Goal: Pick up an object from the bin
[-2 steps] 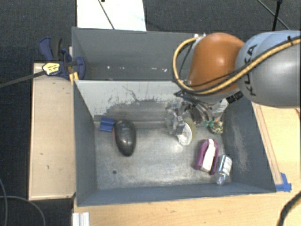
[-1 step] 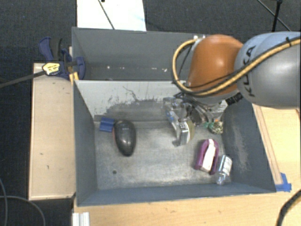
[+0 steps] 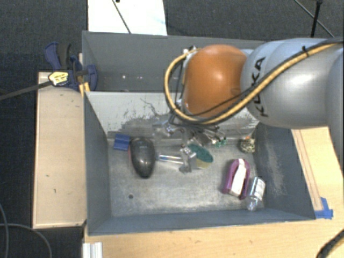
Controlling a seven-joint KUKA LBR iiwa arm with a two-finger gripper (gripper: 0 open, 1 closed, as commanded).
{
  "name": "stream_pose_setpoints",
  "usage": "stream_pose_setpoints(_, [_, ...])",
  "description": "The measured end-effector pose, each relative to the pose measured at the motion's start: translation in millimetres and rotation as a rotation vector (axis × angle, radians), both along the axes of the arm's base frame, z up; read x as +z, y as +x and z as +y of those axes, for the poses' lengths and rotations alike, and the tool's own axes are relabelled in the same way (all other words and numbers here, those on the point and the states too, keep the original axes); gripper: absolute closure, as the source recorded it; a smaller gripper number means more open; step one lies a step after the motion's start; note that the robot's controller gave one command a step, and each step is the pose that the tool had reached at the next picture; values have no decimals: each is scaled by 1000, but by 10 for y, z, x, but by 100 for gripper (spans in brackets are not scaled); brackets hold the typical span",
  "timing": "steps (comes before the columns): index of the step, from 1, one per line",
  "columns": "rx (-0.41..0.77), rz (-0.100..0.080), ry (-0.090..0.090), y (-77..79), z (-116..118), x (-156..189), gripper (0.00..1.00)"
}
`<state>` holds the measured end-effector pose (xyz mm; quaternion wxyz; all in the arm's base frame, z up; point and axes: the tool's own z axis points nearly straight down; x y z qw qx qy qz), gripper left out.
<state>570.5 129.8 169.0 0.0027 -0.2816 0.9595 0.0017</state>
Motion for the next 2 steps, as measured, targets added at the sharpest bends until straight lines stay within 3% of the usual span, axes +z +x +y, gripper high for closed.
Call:
stream_pose_setpoints(1, [21,7,-5,73,-370,-809,0])
stream_pose_setpoints(2, [46,4,-6,60,-808,-995,0])
